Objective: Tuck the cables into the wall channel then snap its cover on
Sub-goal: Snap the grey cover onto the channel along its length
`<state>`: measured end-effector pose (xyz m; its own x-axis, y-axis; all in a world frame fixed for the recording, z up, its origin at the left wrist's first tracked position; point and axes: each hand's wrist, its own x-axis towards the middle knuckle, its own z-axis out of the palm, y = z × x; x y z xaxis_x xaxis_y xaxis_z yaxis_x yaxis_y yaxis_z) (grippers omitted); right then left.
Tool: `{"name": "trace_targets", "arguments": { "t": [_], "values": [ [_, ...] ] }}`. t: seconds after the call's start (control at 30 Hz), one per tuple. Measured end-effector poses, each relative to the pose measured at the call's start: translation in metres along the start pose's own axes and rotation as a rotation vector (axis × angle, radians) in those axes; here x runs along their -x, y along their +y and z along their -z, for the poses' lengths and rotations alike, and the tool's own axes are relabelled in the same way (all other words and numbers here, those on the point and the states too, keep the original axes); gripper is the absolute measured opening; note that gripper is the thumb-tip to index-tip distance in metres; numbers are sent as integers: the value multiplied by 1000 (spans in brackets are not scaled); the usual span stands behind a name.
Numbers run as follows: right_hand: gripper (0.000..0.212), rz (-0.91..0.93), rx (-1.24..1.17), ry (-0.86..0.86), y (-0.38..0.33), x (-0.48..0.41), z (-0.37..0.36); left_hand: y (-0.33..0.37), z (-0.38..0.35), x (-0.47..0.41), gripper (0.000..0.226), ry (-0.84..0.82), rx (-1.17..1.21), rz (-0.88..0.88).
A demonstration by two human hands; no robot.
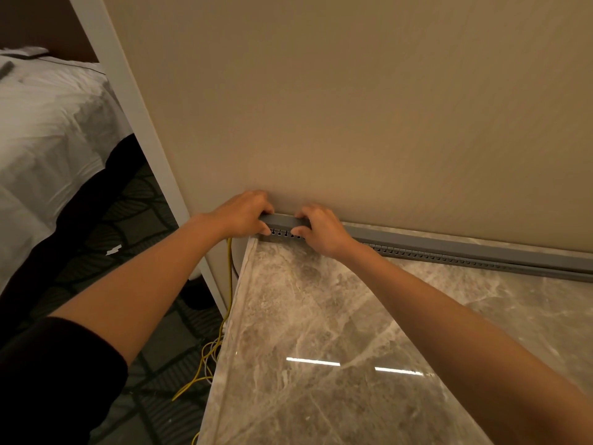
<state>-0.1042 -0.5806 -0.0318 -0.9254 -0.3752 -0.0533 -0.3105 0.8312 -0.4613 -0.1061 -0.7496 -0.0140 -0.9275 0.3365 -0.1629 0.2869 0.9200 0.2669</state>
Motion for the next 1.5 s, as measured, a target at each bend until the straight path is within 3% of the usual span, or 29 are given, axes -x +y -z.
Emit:
{"name": "trace_targets", "arguments": {
  "t": [0.2, 0.4, 0.6, 0.83, 0.93, 1.07, 1.37, 1.5],
  "values": [
    [30, 69, 93, -24, 4, -1, -4, 5, 4, -2, 22, -57, -107, -28],
    [28, 217, 253, 112, 11, 10, -18, 5, -5, -1, 22, -50, -211, -36],
    [60, 285, 565, 119, 14, 10, -25, 8, -24, 4, 28, 18, -469, -76],
    [34, 342, 725, 154, 15, 3, -29, 14, -34, 17, 38, 212, -797, -92],
    [16, 453, 796, 303, 23, -2, -31, 19, -41, 13, 24, 262, -796, -64],
    [16, 521, 740, 406, 27, -3, -35, 18, -45, 15, 13, 348, -801, -136],
    [30, 479, 660, 406, 29, 3, -40, 14, -49, 17, 43, 278, -611, -134],
    [51, 417, 618, 354, 24, 7, -38, 14, -51, 15, 46, 316, -574, -129]
  ]
}}
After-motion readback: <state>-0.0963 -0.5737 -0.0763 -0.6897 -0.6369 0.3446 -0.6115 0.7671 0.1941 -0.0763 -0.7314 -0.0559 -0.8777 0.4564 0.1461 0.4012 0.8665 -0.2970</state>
